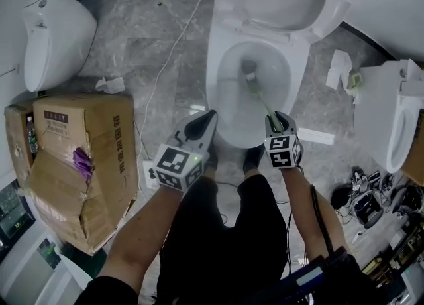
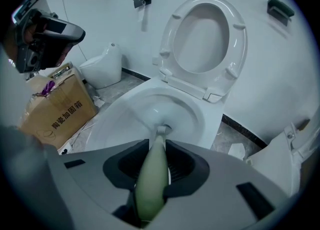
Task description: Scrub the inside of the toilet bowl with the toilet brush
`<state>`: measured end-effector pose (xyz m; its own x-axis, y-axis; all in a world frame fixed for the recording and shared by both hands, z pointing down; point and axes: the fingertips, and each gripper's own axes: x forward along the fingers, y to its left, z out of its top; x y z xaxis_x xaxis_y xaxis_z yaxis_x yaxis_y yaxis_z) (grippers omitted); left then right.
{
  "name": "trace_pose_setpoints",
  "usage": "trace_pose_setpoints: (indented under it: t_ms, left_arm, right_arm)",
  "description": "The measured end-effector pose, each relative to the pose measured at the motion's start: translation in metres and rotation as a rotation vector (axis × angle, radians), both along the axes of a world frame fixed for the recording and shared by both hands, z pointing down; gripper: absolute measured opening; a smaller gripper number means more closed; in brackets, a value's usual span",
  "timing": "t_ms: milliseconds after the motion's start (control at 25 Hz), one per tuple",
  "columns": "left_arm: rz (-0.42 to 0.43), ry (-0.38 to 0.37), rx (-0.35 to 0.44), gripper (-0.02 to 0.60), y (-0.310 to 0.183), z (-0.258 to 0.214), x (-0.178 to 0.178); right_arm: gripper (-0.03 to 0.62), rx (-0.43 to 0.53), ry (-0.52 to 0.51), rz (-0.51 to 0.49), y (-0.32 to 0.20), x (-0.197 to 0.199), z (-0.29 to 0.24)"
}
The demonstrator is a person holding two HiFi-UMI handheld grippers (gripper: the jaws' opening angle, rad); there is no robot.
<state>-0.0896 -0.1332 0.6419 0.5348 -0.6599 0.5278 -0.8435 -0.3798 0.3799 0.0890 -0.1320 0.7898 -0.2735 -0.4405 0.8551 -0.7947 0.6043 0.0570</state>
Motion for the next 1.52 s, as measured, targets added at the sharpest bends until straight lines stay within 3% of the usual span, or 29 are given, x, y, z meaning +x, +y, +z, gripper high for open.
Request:
trace_pose_setpoints:
  t_ms: [280,600,1000,1520]
  left_arm:
    - [-0.009,-0.011,-0.012,0.009,0.003,0.003,-0.02]
    - [-0.018,-0.016,-0.008,0.009,-0.003,0.006,-0.033]
    - [-0.035,-0.018,-0.029,0.009,-0.012,0.015,-0.038]
    - [-0.009,-0.006,-0.025,0.009,-0.024,0.016,-0.018]
  right_arm:
    - [0.109,-0.014,-0.006,-0.056,0.012,-0.035,0.001]
    - [0.109,0.023,-0.014,-0.042,-0.025,-0.05,0.0]
    - [0.109,0.063,-0.004,-0.028,-0.076,-0.045,0.003]
    - [0.109,0.078,0.015,0.008,-0.088,-0.014,0.001]
